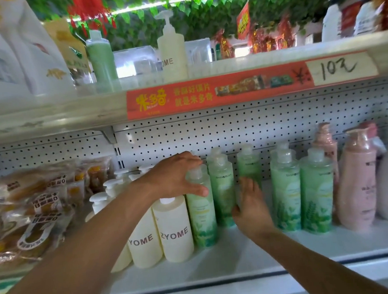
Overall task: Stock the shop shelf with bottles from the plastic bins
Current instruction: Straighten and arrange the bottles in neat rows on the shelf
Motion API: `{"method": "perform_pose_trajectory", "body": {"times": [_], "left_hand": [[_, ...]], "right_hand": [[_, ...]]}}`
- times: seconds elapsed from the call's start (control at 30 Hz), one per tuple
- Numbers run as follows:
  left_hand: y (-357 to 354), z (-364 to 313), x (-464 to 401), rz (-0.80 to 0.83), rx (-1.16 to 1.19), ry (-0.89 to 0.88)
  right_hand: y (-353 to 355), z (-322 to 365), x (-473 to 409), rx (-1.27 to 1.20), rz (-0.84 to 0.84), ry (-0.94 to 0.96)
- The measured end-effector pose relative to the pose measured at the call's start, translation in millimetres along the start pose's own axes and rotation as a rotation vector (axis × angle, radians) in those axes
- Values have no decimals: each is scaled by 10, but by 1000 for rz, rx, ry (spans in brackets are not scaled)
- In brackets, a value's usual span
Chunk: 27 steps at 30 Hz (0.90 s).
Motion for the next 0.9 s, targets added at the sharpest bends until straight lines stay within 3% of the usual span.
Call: {"method": "perform_pose_trajectory", "body": {"times": [0.1, 0.17, 0.37, 0.47, 0.67, 0.9], "left_hand": [[-18, 30, -12, -21, -1, -14], [-13, 22, -16, -22, 5, -18], [22, -144, -138, -29, -60, -72], [10, -228, -220, 42, -72, -87], [-15, -224, -269, 59, -14, -81], [-42, -255, -252, 24, 22, -88]], "right_hand": [[349, 282, -72, 146, -173, 209], [593, 445, -253, 269, -187, 252], [1052, 522, -942, 577, 194, -37], [1106, 460, -1078, 590, 344, -99], [1160, 470, -1004, 560, 264, -38], [1284, 525, -748, 523, 319, 33]]}}
Point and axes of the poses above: each hand's wrist, its own x-axis away from the middle knuckle, its own y-axis out of the back of the hand, z = x × y, the point moved 1 cm from there along -x, towards the middle knuckle, and after that the axes turned 9 degrees about z, right-handed, at the moved point
